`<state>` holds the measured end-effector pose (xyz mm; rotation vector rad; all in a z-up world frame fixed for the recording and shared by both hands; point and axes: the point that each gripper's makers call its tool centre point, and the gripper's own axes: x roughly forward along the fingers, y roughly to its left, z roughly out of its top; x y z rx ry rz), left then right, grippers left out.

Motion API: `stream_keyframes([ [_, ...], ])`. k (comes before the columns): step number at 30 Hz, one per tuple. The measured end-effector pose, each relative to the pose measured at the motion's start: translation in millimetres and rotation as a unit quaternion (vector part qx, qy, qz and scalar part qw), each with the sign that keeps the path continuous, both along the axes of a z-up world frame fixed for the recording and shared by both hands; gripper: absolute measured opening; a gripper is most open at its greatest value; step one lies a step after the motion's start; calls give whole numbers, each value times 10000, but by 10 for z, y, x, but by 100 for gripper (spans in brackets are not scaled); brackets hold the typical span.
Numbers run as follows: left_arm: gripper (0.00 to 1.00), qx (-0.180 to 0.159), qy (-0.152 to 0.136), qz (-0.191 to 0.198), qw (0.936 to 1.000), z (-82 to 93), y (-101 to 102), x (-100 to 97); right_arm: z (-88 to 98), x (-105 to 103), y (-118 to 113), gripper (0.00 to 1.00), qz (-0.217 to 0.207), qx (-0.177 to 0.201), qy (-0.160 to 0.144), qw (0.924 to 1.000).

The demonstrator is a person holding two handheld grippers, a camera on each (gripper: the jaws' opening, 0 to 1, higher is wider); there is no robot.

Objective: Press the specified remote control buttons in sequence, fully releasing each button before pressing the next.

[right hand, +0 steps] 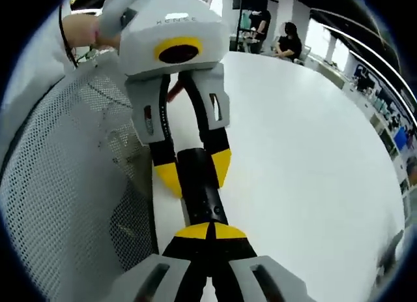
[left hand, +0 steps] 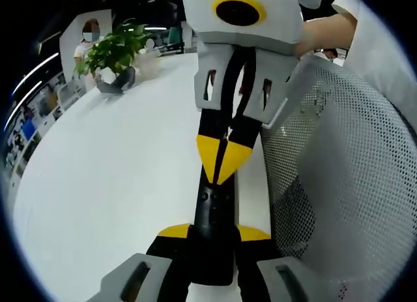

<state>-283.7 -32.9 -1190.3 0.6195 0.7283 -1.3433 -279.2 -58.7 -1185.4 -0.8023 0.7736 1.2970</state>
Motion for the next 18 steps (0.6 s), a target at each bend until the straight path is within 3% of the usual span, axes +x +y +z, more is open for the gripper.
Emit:
stream_keyframes([
  [1, 25, 4, -4, -6, 10000, 0, 0, 0, -4, -23, -21, 0, 9, -184, 7, 9998],
  [4, 25, 6, -18, -33, 10000, -1, -2, 0, -15, -28, -10, 0, 396, -628, -429, 9963],
  [7, 24, 12, -22, -59, 10000, 0, -3, 0, -21, -40, 9, 0, 409, -666, -468, 9958],
  [10, 24, 28, -34, -125, 9999, -1, -4, 1, -9, -19, 7, 0, 130, -435, -356, 9983],
  [13, 24, 50, -31, -162, 9999, -2, -4, 2, 17, -9, 5, 0, -422, 25, 52, 9991],
  [16, 24, 71, -19, -152, 9999, -2, -3, 2, 37, -26, -8, 0, -487, 103, 158, 9986],
  [18, 24, 11, -4, -127, 9999, -2, 3, 5, 41, -105, 37, 0, -312, 130, 177, 9993],
])
